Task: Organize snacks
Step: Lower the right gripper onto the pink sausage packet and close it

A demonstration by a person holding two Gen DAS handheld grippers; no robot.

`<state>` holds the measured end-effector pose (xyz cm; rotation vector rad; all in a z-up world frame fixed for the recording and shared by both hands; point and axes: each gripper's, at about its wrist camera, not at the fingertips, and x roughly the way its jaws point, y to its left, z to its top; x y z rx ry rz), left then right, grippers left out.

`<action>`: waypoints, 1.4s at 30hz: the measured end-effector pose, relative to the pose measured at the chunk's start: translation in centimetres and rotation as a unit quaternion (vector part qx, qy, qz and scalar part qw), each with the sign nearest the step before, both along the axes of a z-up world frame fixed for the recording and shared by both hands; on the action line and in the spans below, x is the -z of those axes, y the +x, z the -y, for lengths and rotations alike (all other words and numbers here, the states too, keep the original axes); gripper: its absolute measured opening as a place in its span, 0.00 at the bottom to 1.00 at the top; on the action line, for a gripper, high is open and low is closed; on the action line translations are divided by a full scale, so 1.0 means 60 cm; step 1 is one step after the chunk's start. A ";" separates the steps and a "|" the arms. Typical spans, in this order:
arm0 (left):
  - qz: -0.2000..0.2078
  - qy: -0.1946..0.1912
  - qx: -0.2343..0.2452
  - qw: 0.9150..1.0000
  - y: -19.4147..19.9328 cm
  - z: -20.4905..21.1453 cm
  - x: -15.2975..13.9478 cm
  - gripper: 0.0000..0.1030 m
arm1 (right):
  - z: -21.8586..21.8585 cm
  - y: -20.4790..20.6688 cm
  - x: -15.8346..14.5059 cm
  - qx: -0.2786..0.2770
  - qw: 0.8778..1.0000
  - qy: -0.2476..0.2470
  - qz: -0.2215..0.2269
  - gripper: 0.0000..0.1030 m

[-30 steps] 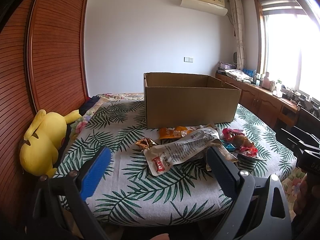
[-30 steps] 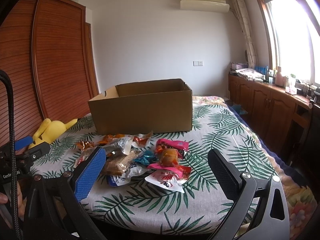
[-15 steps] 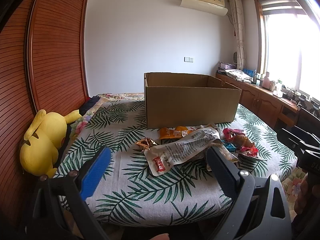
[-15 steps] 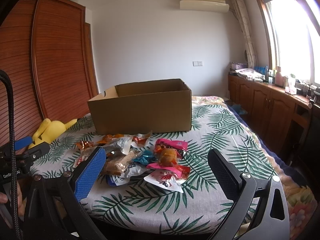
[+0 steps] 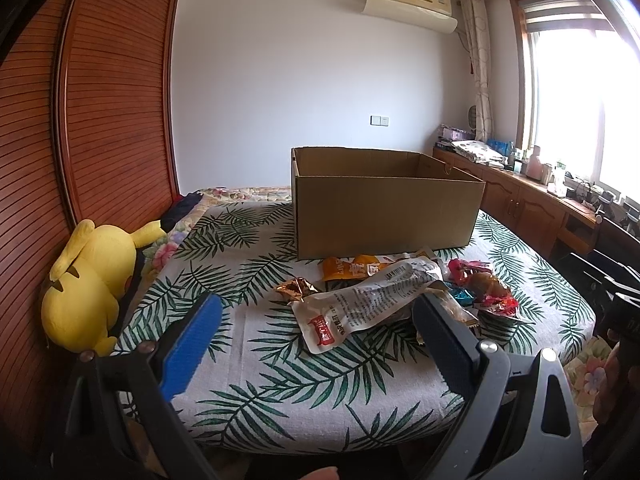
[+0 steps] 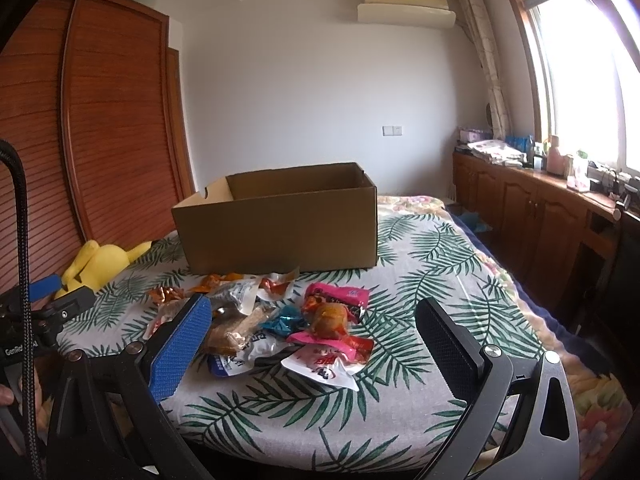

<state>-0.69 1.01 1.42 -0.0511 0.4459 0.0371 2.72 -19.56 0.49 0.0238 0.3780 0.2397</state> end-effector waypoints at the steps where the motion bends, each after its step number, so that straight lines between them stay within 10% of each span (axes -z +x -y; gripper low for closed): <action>1: 0.000 0.000 0.000 1.000 0.000 0.000 0.000 0.95 | 0.001 0.000 0.000 0.000 1.000 0.000 0.000 1.00; 42: -0.128 0.014 0.118 0.985 0.162 0.026 0.061 0.94 | 0.022 0.195 0.077 -0.091 0.982 -0.026 -0.163 0.79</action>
